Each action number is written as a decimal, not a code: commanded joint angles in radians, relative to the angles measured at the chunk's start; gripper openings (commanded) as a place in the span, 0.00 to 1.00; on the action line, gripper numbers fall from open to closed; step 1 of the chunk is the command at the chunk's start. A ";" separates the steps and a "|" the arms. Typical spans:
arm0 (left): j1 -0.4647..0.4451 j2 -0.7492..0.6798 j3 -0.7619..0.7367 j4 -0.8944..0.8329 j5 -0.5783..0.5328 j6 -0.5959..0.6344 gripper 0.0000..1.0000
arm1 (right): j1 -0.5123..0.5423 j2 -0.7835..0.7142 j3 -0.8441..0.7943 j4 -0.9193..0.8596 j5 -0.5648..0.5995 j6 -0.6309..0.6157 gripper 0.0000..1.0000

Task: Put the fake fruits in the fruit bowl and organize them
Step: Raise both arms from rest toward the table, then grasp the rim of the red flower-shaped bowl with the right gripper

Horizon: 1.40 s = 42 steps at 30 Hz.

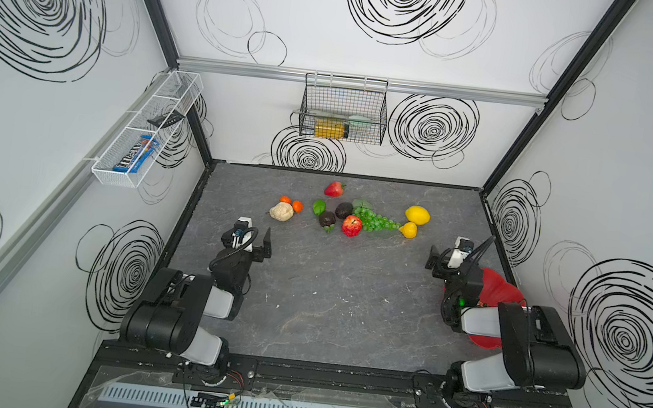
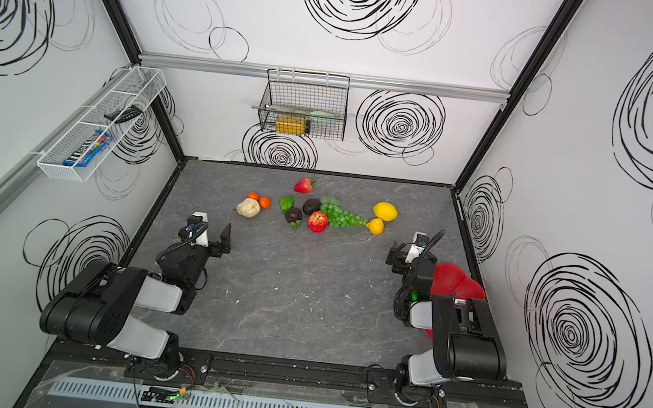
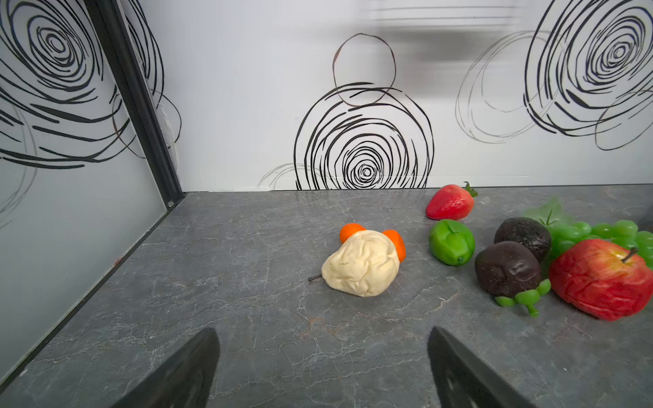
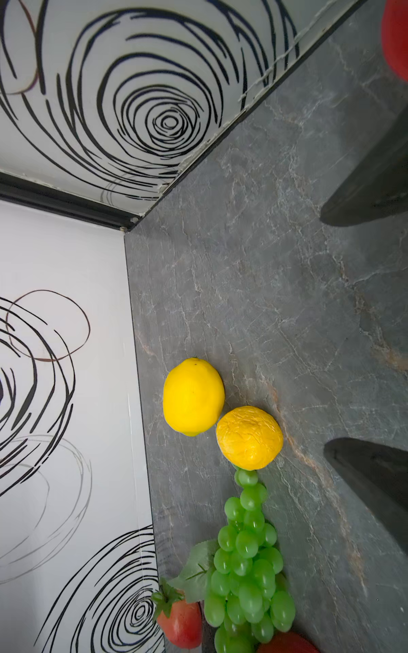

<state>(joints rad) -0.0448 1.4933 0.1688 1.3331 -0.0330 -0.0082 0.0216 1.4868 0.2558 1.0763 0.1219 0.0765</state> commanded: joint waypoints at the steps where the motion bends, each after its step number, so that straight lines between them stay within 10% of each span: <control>1: 0.008 0.001 0.015 0.041 0.015 0.001 0.96 | -0.003 -0.008 0.012 0.008 -0.021 -0.016 0.97; 29: -0.070 -0.155 -0.029 -0.001 -0.159 0.039 0.96 | 0.068 -0.125 -0.019 -0.018 0.005 -0.093 0.97; 35: -0.228 -0.377 -0.018 -0.113 -0.365 0.080 0.96 | 0.205 -0.288 0.043 -0.220 0.094 -0.178 0.97; 38: -0.298 -0.470 0.005 -0.156 -0.560 -0.065 0.96 | 0.237 -0.407 0.110 -0.376 0.088 -0.111 0.97; 42: -0.373 -0.593 0.110 -0.403 -0.523 -0.224 0.96 | 0.242 -0.561 0.222 -0.654 0.169 0.098 0.97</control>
<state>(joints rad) -0.3767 0.9646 0.1909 1.0786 -0.4847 -0.0849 0.2604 1.0119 0.3977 0.6533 0.2085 0.0280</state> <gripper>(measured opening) 0.960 0.975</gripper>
